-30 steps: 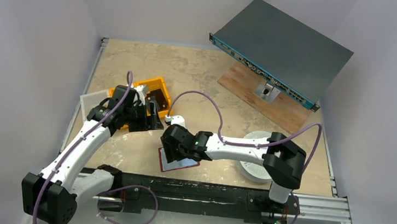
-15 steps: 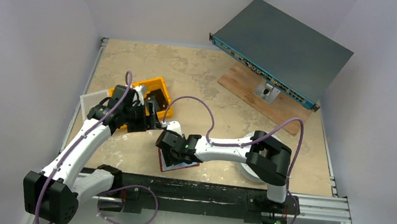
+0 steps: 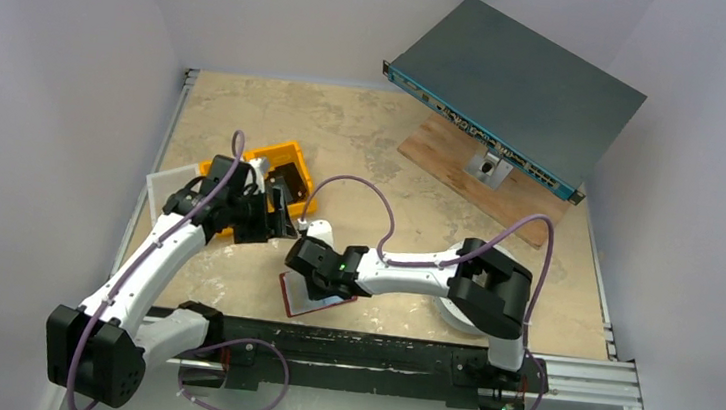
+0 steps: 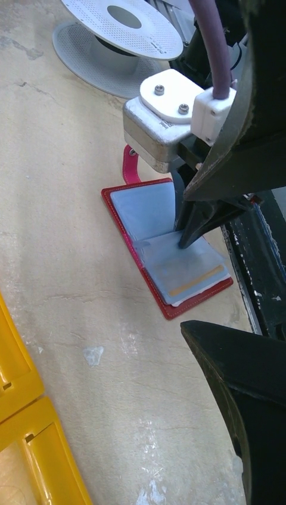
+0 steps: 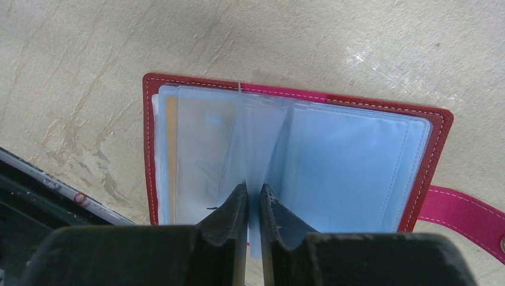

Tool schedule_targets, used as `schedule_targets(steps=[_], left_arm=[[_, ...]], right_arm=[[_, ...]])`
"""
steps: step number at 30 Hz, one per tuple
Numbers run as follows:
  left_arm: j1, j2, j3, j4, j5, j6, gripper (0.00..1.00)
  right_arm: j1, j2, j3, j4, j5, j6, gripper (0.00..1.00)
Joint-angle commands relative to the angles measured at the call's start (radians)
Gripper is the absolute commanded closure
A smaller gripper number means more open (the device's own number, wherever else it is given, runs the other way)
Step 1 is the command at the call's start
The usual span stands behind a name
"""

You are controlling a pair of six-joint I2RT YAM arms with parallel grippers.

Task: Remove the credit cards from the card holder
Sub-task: Remove the credit card from the card holder.

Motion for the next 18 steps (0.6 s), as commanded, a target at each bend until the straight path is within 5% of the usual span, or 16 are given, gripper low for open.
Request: schedule_targets(steps=[1, 18], left_arm=[[0.006, 0.008, -0.008, 0.03, 0.048, -0.011, 0.28], [-0.064, -0.075, -0.268, 0.201, 0.153, -0.245, 0.42]], right_arm=[[-0.019, -0.021, -0.084, 0.063, -0.099, 0.02, 0.93], [-0.165, -0.092, -0.346, 0.432, -0.437, 0.049, 1.0]])
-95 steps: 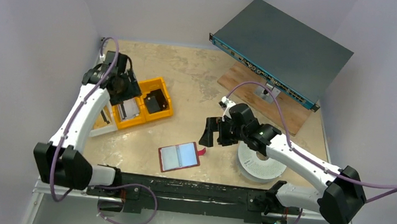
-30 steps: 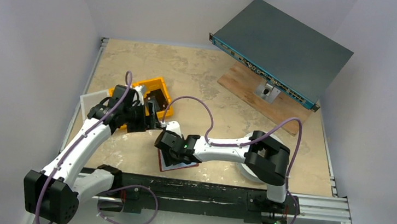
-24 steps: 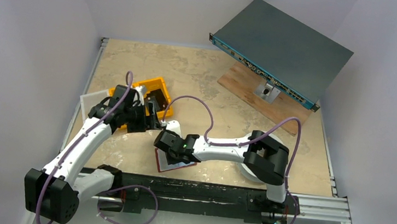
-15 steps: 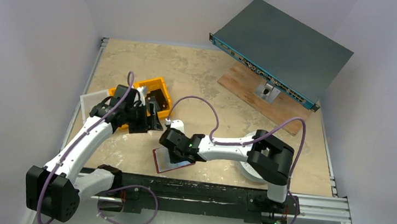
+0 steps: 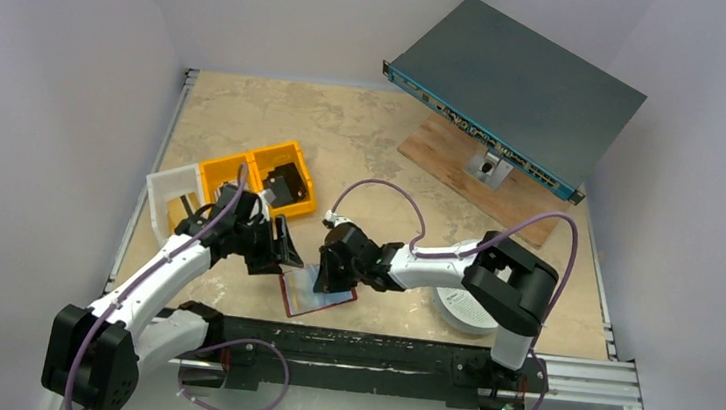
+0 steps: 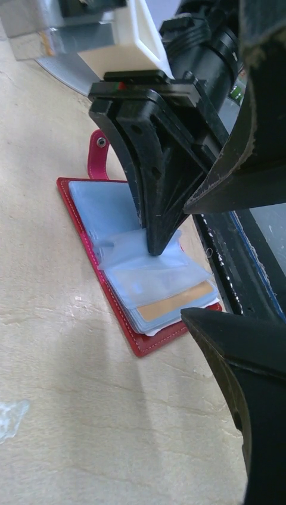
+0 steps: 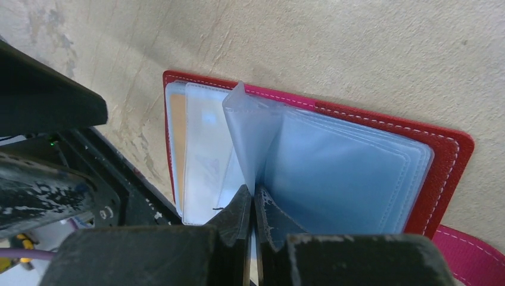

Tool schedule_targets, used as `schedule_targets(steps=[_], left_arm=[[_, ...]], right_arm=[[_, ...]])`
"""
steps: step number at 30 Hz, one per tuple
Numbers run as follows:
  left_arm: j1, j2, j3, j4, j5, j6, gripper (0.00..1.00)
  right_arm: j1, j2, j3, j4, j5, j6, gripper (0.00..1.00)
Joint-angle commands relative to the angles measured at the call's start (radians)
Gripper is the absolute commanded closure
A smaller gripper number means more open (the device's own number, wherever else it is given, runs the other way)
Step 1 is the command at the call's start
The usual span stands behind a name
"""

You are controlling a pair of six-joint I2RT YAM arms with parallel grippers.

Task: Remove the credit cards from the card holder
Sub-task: Remove the credit card from the card holder.

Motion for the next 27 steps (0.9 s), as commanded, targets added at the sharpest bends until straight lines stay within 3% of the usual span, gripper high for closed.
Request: schedule_targets(steps=[1, 14, 27], left_arm=[[-0.024, -0.042, -0.052, 0.09, 0.038, -0.084, 0.43], [-0.081, -0.066, -0.159, 0.169, 0.05, -0.147, 0.52], [-0.12, -0.048, -0.172, 0.135, -0.005, -0.155, 0.55]], right_arm=[[-0.009, 0.017, -0.05, 0.032, -0.082, 0.011, 1.0], [-0.025, 0.035, -0.058, 0.054, -0.11, 0.015, 1.0], [-0.029, 0.037, -0.064, 0.057, -0.109, 0.017, 1.0]])
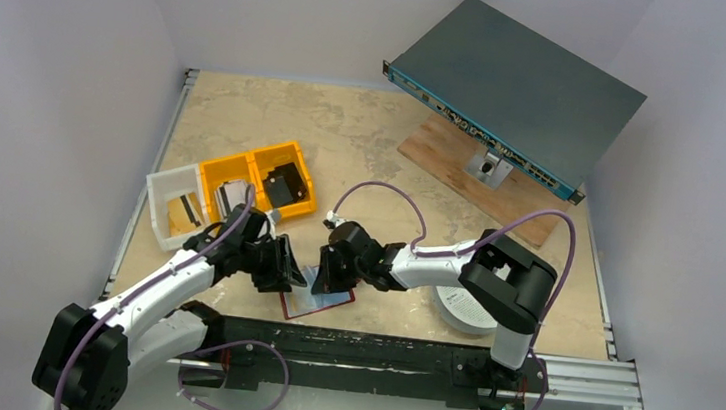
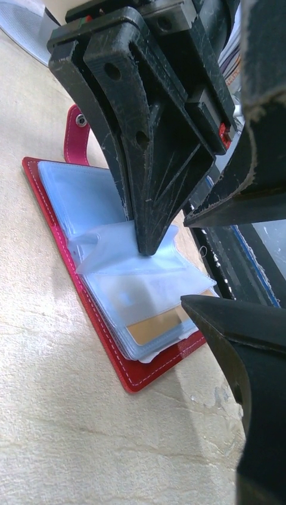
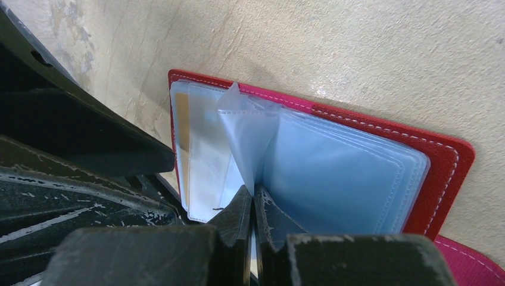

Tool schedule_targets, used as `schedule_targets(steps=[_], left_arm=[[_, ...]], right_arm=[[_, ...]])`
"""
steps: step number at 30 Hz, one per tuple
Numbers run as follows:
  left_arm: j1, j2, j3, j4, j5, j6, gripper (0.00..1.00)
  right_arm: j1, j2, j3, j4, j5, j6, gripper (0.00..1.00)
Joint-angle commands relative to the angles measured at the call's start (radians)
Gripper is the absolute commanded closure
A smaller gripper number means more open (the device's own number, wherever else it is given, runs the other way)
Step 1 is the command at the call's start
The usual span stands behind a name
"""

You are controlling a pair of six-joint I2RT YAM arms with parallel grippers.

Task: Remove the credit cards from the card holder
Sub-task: Remove the credit card from the card holder.

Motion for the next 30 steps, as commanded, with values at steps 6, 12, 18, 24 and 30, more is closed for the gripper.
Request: schedule_targets(steps=[6, 12, 18, 24, 30], left_arm=[[-0.039, -0.003, -0.037, 0.027, -0.039, -0.047, 0.56], [-0.086, 0.013, -0.054, 0.062, -0.051, -0.082, 0.57], [-0.108, 0.03, -0.056, 0.08, -0.07, -0.104, 0.62], [-0.11, -0.019, -0.047, 0.023, -0.131, -0.118, 0.88], [-0.11, -0.053, -0.034, -0.024, -0.162, -0.117, 1.0]], right_arm=[[0.002, 0.028, -0.026, -0.035, -0.005, -0.006, 1.0], [0.001, 0.033, -0.021, -0.037, -0.008, -0.007, 1.0], [0.001, 0.034, -0.018, -0.037, -0.011, -0.007, 1.0], [0.001, 0.01, -0.007, -0.05, -0.01, -0.012, 1.0], [0.0, -0.03, 0.043, -0.09, -0.02, -0.03, 0.9]])
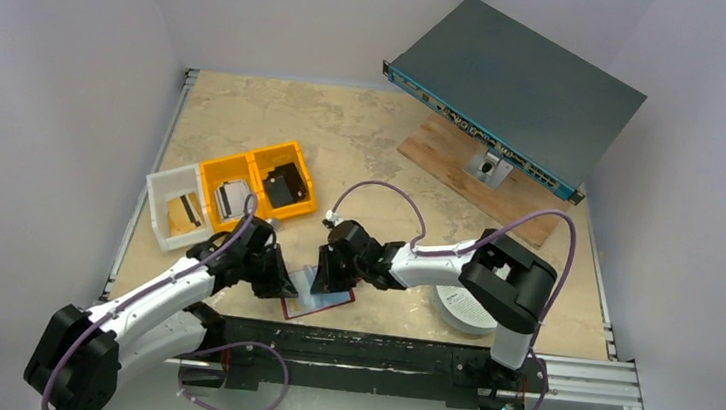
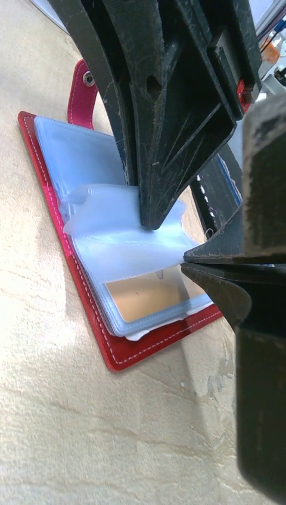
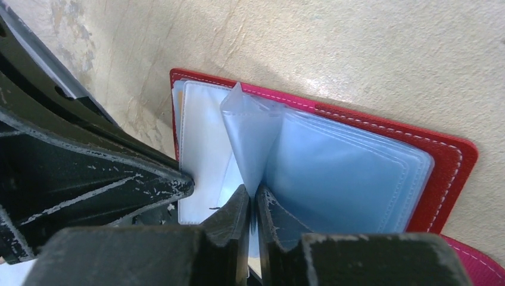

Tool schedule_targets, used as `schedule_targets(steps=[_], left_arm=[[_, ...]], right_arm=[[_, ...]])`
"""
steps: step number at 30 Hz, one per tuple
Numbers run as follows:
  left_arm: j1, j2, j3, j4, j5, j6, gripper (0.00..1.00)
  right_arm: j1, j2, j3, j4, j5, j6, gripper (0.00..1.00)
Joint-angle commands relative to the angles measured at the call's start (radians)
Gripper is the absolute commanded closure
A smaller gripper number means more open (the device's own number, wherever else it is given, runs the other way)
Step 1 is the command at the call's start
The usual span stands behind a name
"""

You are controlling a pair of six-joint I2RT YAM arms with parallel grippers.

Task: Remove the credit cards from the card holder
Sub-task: Remove the credit card from the card holder.

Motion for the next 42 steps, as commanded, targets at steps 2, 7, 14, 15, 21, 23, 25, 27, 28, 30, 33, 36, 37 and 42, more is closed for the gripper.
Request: schedule_targets(steps=[2, 7, 14, 15, 21, 23, 25, 27, 28, 30, 33, 36, 37, 42], left_arm=[[-0.005, -0.03, 0.018, -0.036, -0.042, -0.008, 1.0], [-0.006, -0.046, 0.018, -0.047, -0.046, -0.008, 1.0], [-0.019, -0.064, 0.05, -0.069, -0.048, -0.001, 1.0], [-0.024, -0.069, 0.056, -0.074, -0.05, 0.0, 1.0], [-0.063, -0.073, 0.109, -0.093, -0.056, 0.001, 1.0], [-0.083, -0.063, 0.125, -0.095, -0.067, -0.001, 1.0], [-0.102, -0.051, 0.136, -0.092, -0.077, -0.007, 1.0], [-0.122, -0.035, 0.145, -0.086, -0.085, -0.013, 1.0], [-0.132, -0.028, 0.15, -0.083, -0.092, -0.017, 1.0], [-0.15, -0.014, 0.158, -0.076, -0.103, -0.023, 1.0], [-0.17, 0.009, 0.169, -0.061, -0.11, -0.031, 1.0], [-0.19, 0.028, 0.186, -0.049, -0.116, -0.039, 1.0], [-0.196, 0.033, 0.191, -0.041, -0.117, -0.043, 1.0], [-0.228, 0.075, 0.223, 0.013, -0.113, -0.049, 1.0]], right_arm=[[0.003, -0.053, 0.059, -0.103, -0.013, -0.037, 0.81], [0.003, -0.112, 0.113, -0.17, 0.007, -0.054, 0.66], [0.0, -0.181, 0.14, -0.279, 0.11, -0.072, 0.54], [-0.004, -0.189, 0.135, -0.291, 0.127, -0.075, 0.53], [-0.071, -0.236, 0.031, -0.282, 0.137, -0.08, 0.55], [-0.086, -0.248, 0.003, -0.285, 0.154, -0.084, 0.56], [-0.097, -0.252, -0.017, -0.293, 0.173, -0.088, 0.58], [-0.101, -0.251, -0.033, -0.296, 0.184, -0.088, 0.62], [-0.102, -0.249, -0.039, -0.295, 0.184, -0.089, 0.63], [-0.102, -0.235, -0.053, -0.284, 0.185, -0.088, 0.67], [-0.102, -0.205, -0.068, -0.261, 0.185, -0.087, 0.75], [-0.102, -0.179, -0.079, -0.236, 0.173, -0.09, 0.82], [-0.102, -0.174, -0.082, -0.231, 0.172, -0.091, 0.83], [-0.1, -0.15, -0.09, -0.211, 0.166, -0.083, 0.87]])
